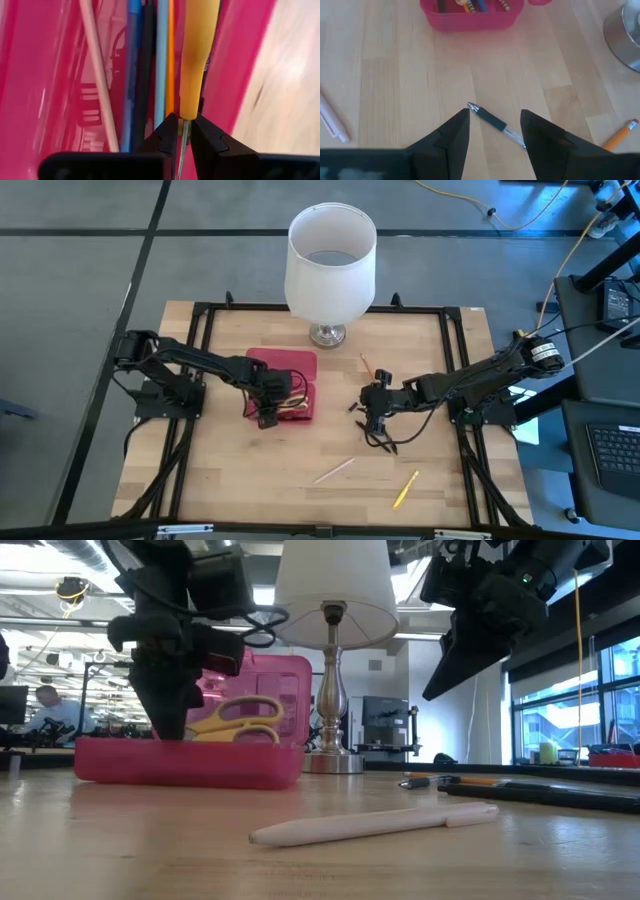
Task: Pick & place school supplies into a supply box
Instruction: Put the yellow scissors into the red supply box
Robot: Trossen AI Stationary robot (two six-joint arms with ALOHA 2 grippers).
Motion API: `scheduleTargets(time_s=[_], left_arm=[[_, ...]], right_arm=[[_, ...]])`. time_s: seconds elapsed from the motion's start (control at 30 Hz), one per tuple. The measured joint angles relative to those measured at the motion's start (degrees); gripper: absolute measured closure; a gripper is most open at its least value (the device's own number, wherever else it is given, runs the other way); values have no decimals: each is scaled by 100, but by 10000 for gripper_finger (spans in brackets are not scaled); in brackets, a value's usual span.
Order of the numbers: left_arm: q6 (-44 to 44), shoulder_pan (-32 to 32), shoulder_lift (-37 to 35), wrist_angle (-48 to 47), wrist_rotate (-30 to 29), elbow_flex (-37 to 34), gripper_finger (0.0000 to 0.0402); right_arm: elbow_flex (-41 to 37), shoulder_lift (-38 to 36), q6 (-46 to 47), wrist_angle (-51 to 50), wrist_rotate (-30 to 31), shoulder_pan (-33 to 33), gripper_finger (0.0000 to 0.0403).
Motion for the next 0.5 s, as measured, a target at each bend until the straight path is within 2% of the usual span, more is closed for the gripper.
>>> scheduleTargets(time_s=[0.5], left_arm=[[101, 88, -10, 2, -53, 0, 344]], right_arm=[[0, 0, 19, -13, 0, -2, 224]])
